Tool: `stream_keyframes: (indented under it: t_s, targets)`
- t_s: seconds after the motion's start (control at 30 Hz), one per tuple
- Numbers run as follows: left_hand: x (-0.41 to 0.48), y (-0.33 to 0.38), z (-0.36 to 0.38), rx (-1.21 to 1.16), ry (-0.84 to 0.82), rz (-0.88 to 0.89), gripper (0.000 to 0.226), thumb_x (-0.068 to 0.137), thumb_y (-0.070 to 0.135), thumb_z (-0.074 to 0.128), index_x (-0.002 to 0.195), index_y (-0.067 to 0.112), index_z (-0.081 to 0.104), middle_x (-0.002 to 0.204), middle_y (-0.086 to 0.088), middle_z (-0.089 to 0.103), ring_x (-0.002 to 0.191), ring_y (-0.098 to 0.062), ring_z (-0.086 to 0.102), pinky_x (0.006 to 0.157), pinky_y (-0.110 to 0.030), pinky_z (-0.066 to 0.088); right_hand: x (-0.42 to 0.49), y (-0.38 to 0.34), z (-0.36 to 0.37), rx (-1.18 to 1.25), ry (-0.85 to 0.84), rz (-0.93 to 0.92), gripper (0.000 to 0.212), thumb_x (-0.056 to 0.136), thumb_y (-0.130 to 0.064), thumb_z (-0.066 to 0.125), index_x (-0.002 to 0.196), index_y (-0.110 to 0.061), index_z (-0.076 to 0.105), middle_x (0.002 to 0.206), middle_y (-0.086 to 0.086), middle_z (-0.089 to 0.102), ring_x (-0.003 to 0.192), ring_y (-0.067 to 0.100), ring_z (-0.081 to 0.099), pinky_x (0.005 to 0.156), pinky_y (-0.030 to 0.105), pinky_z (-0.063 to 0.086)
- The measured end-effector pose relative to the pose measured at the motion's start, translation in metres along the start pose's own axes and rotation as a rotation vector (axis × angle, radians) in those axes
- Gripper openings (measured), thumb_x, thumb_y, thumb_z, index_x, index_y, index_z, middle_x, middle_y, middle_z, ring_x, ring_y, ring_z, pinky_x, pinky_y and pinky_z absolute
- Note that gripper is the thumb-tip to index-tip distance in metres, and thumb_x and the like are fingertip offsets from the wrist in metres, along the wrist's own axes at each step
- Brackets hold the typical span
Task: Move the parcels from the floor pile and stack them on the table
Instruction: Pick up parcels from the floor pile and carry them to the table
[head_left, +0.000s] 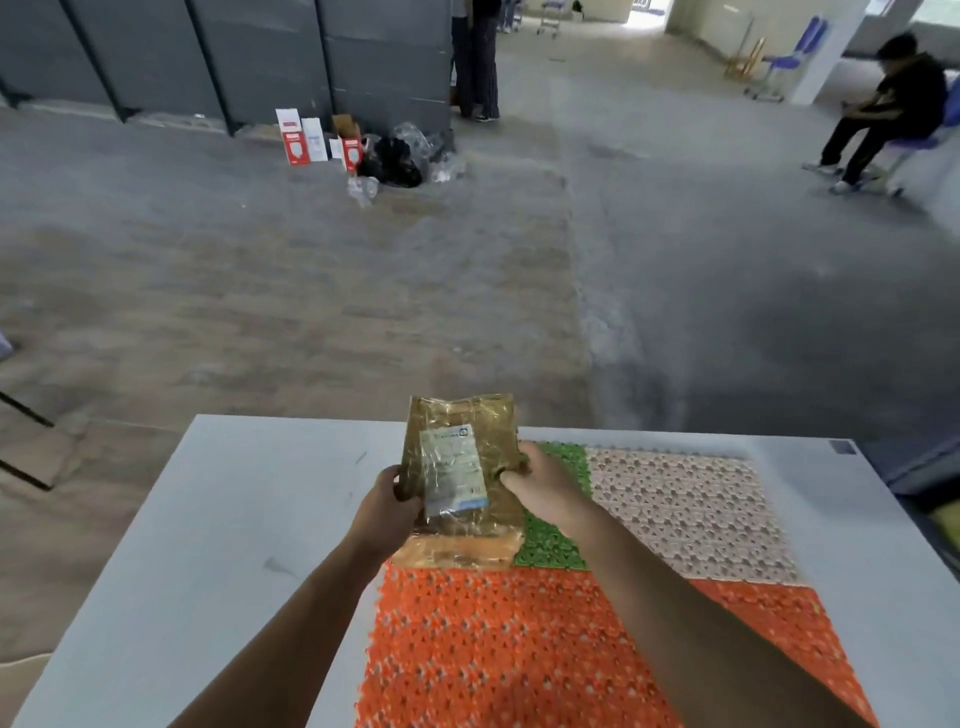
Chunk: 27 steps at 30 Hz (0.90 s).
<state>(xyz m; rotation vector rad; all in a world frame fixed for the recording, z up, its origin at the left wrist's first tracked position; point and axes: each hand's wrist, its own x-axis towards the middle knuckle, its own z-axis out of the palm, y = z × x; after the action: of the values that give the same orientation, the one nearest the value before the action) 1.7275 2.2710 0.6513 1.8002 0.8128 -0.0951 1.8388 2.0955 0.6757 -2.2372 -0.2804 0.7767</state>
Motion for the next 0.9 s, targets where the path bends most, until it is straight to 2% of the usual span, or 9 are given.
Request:
stream_keyframes:
  t_s: [0.13, 0.23, 0.33, 0.43, 0.57, 0.63, 0.7, 0.8, 0.9]
  targets:
    - [0.01, 0.004, -0.006, -0.033, -0.065, 0.033, 0.044, 0.082, -0.006, 0.048, 0.12, 0.014, 0.052, 0.103, -0.005, 0.065, 0.096, -0.026, 0.063, 0.084, -0.045, 0.055, 0.006, 0.003, 0.005, -0.032, 0.019, 0.008, 0.052, 0.098, -0.025, 0.054, 0.145, -0.018, 0.035, 0.093, 0.002, 0.066, 0.066, 0.019, 0.061, 0.056, 0.032, 0.051]
    - [0.021, -0.002, -0.011, -0.05, -0.042, 0.08, 0.046, 0.084, -0.004, 0.047, 0.124, 0.017, 0.055, 0.106, -0.003, 0.067, 0.097, -0.026, 0.065, 0.088, -0.05, 0.053, 0.008, 0.004, 0.007, -0.023, 0.037, 0.021, 0.057, 0.099, -0.023, 0.051, 0.15, -0.01, 0.028, 0.087, 0.002, 0.063, 0.065, 0.019, 0.06, 0.057, 0.034, 0.055]
    - [0.022, -0.001, -0.013, -0.04, -0.05, 0.093, 0.046, 0.089, -0.003, 0.048, 0.131, 0.016, 0.051, 0.112, -0.003, 0.065, 0.1, -0.024, 0.064, 0.092, -0.046, 0.052, 0.007, 0.002, 0.012, -0.047, 0.072, 0.039, 0.055, 0.101, -0.022, 0.047, 0.15, -0.009, 0.027, 0.085, -0.001, 0.058, 0.052, 0.009, 0.045, 0.044, 0.017, 0.039]
    - [0.021, -0.001, -0.013, -0.017, -0.059, 0.079, 0.044, 0.093, 0.003, 0.048, 0.135, 0.016, 0.046, 0.117, -0.006, 0.063, 0.102, -0.024, 0.062, 0.092, -0.043, 0.051, 0.007, 0.002, 0.018, -0.049, 0.096, 0.04, 0.051, 0.102, -0.024, 0.043, 0.149, -0.008, 0.029, 0.085, -0.001, 0.057, 0.049, 0.006, 0.041, 0.042, 0.016, 0.035]
    - [0.019, -0.003, -0.014, 0.004, -0.058, -0.033, 0.037, 0.096, 0.022, 0.05, 0.13, 0.008, 0.049, 0.12, -0.011, 0.061, 0.103, -0.026, 0.059, 0.088, -0.038, 0.049, 0.01, 0.003, 0.015, -0.072, 0.119, 0.044, 0.048, 0.104, -0.028, 0.037, 0.146, -0.006, 0.034, 0.119, 0.012, 0.061, 0.06, 0.008, 0.05, 0.062, 0.029, 0.054]
    - [0.014, -0.004, -0.013, -0.027, -0.111, -0.097, 0.032, 0.098, 0.031, 0.048, 0.119, 0.008, 0.055, 0.113, -0.01, 0.059, 0.097, -0.025, 0.057, 0.086, -0.038, 0.048, 0.009, 0.006, 0.013, -0.053, 0.092, 0.048, 0.045, 0.103, -0.029, 0.038, 0.142, -0.005, 0.04, 0.109, 0.011, 0.062, 0.073, 0.018, 0.06, 0.079, 0.045, 0.058]
    - [0.012, -0.006, -0.01, -0.08, -0.167, -0.134, 0.038, 0.099, 0.037, 0.046, 0.12, 0.006, 0.055, 0.108, -0.009, 0.057, 0.097, -0.025, 0.055, 0.092, -0.042, 0.049, 0.01, 0.01, 0.012, -0.028, 0.066, 0.047, 0.043, 0.103, -0.027, 0.039, 0.138, -0.003, 0.044, 0.09, 0.006, 0.061, 0.075, 0.024, 0.061, 0.077, 0.049, 0.058]
    - [0.009, -0.005, -0.008, -0.112, -0.189, -0.132, 0.04, 0.099, 0.038, 0.048, 0.122, 0.007, 0.056, 0.11, -0.009, 0.058, 0.102, -0.026, 0.057, 0.097, -0.046, 0.049, 0.012, 0.012, 0.011, -0.04, 0.076, 0.06, 0.042, 0.104, -0.025, 0.039, 0.137, -0.001, 0.045, 0.075, -0.001, 0.054, 0.056, 0.011, 0.046, 0.054, 0.027, 0.047]
    - [0.006, -0.007, -0.005, -0.099, -0.18, -0.112, 0.033, 0.098, 0.037, 0.049, 0.114, 0.01, 0.058, 0.11, -0.008, 0.062, 0.108, -0.029, 0.06, 0.097, -0.047, 0.049, 0.011, 0.013, 0.011, -0.078, 0.096, 0.048, 0.04, 0.104, -0.024, 0.039, 0.134, 0.001, 0.048, 0.07, -0.004, 0.05, 0.049, 0.006, 0.04, 0.044, 0.017, 0.031]
